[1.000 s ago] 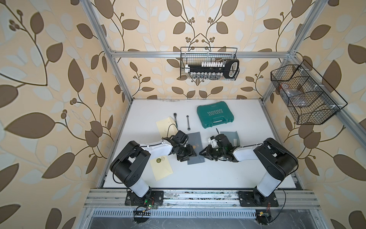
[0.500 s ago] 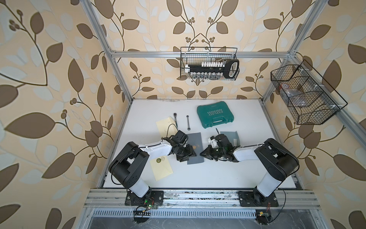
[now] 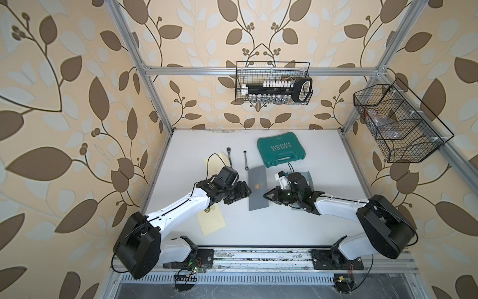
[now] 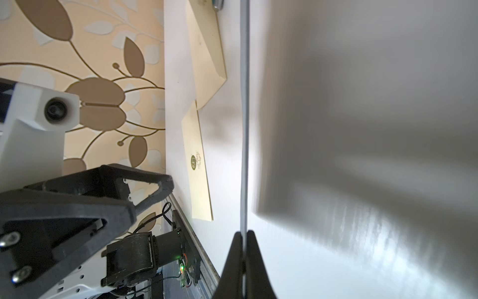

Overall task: Open the envelope
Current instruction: Pick up the envelope from the center of the board.

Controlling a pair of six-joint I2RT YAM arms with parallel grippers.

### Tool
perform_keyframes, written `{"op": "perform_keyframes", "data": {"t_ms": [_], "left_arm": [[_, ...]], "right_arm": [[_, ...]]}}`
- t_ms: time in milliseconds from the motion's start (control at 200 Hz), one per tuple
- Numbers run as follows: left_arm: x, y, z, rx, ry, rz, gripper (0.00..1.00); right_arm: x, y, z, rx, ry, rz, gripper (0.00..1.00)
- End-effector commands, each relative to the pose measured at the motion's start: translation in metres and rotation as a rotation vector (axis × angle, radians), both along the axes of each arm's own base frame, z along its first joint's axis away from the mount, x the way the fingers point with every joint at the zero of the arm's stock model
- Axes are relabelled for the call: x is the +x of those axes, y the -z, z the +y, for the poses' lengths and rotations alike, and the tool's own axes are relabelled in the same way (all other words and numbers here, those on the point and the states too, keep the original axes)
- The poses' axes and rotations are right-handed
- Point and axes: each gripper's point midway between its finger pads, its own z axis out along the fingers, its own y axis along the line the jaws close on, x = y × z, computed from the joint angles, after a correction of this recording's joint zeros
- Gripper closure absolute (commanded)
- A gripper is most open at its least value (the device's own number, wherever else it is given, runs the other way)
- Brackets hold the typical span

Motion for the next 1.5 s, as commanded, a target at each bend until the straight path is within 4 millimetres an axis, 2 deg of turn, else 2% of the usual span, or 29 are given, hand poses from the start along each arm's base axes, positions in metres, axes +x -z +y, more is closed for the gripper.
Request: {"op": "perform_keyframes", "data": {"t_ms": [0,175,325,530,805,1040,1280,1400,1495], "left_arm": [[0.009,-0.027,0.015,0.017,-0.066,-0.132,0.26],[0.011,-0.063,0.018,-0.067,-0.088,-0.272,0.17],[0.009,-0.089,0.010,-0.114,-0.020,-0.359,0.10],[0.008,-0.100,0.002,-0.120,0.031,-0.355,0.01],[0.010,-0.111,0.002,-0.122,0.030,-0.370,0.01],[0.009,-0.124,0.000,-0.138,0.047,-0.405,0.01],[0.006,-0.146,-0.008,-0.208,0.088,-0.455,0.01],[0.007,-0.148,-0.013,-0.252,0.093,-0.423,0.01],[0.009,-0.157,-0.018,-0.329,0.128,-0.400,0.01]], "right_arm": [[-0.004,-0.016,-0.008,-0.032,-0.033,-0.137,0.99],[-0.013,-0.062,-0.010,0.025,-0.093,-0.364,0.99],[-0.024,-0.098,-0.014,0.061,-0.132,-0.500,0.99],[-0.028,-0.116,-0.020,0.055,-0.123,-0.522,1.00],[-0.030,-0.135,-0.014,0.092,-0.155,-0.535,0.99],[-0.035,-0.160,-0.011,0.131,-0.185,-0.568,0.98],[-0.042,-0.176,-0.008,0.164,-0.220,-0.589,0.98],[-0.044,-0.180,-0.005,0.189,-0.238,-0.590,0.99],[-0.046,-0.182,-0.003,0.212,-0.251,-0.585,0.99]]}}
